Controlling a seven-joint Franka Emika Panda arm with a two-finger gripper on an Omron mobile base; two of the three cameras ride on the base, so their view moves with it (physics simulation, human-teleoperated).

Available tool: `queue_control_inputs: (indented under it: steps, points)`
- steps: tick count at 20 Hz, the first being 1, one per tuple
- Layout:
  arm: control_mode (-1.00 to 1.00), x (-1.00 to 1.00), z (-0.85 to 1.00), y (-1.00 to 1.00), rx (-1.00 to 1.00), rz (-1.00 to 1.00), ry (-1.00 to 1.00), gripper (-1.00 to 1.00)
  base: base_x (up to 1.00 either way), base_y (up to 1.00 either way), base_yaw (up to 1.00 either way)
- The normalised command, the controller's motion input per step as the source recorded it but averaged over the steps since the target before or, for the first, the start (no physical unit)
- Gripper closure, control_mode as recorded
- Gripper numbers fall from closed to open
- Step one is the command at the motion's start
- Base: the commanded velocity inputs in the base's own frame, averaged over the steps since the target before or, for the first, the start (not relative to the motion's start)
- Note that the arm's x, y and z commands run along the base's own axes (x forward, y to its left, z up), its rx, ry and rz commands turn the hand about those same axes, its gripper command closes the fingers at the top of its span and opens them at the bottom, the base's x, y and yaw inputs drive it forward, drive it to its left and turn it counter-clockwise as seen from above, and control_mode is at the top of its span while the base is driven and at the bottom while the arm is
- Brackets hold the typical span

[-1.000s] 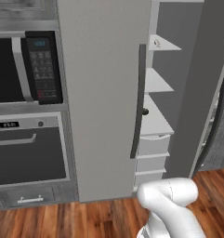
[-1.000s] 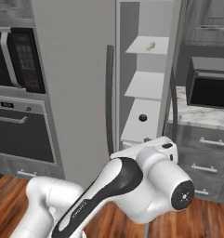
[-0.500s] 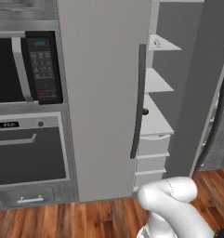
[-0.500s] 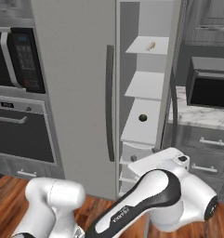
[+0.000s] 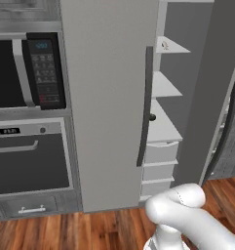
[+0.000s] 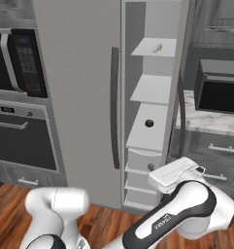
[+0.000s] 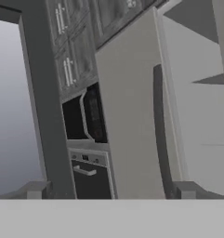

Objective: There's a fish in the fridge that needs to be moved to the freezer for freezing. Pick up the fish from the fridge, place it on any shelf in the freezer, and close the fridge and freezer doors when done.

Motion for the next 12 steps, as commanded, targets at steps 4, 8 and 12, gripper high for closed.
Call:
queue_control_inputs:
  steps: [4,8,12]
  points:
    - [-1.0,0.37,-0.36,-0.1,0.02,0.08,-0.01,-1.0,0.0,0.0,0.0]
    - [-1.0,0.43,-0.3,-0.11,0.0,0.09,-0.06,-1.0,0.0,0.0,0.0]
    - [-1.0,0.36,-0.21,-0.31,0.01,0.08,-0.03,-1.0,0.0,0.0,0.0]
